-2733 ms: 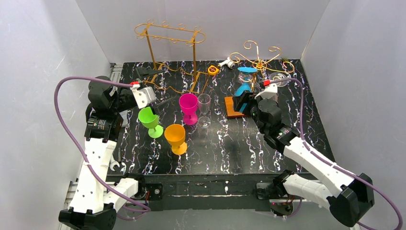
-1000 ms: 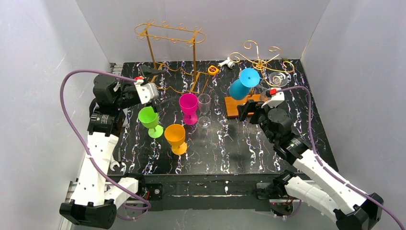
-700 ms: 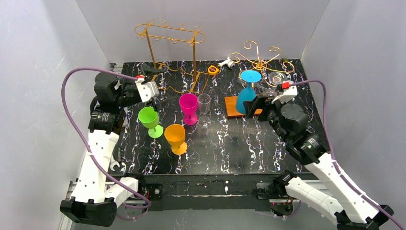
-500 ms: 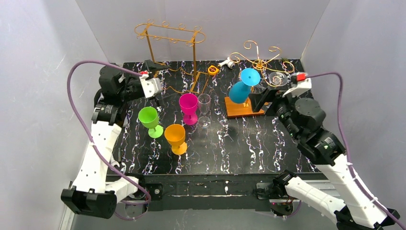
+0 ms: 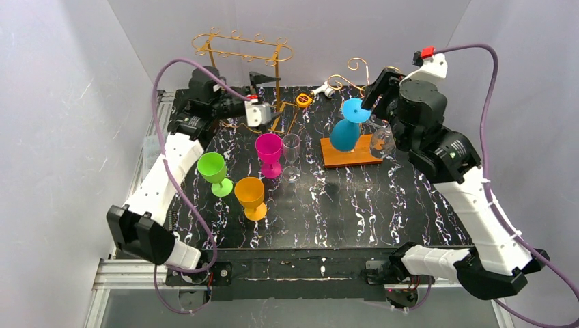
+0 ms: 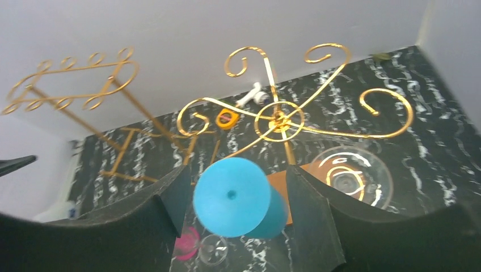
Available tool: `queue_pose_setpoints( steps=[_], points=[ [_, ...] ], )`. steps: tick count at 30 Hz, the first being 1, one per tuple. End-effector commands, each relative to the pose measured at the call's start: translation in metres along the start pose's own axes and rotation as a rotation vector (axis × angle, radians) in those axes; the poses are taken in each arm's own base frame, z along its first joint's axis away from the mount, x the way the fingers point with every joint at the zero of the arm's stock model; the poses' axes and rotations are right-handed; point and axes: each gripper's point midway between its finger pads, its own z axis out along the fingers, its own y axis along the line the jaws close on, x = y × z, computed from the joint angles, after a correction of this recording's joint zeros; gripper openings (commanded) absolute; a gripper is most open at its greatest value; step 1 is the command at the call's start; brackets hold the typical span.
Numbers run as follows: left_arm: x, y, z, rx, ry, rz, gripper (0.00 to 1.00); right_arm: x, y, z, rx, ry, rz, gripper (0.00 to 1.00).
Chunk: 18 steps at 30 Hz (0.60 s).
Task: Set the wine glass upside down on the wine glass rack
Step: Adjust the wine rack at the center of the board.
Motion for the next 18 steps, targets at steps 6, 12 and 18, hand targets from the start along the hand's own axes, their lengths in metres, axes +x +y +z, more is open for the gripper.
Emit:
queue_pose_setpoints(
  steps=[6,12,18],
  points=[
    [-0.012,0.027,0.059,0.002,-0.066,0.267,0.84,-0.037,-0.058,0.025,0.268,-0.112,0.025,0.7],
    [-0.006,0.035,0.095,0.0,-0.083,0.301,0.84,-0.042,-0.104,0.056,0.32,-0.079,0.102,0.7],
    [0.006,0.041,0.122,0.002,-0.073,0.322,0.82,-0.012,-0.148,0.076,0.331,0.013,0.202,0.69]
  ],
)
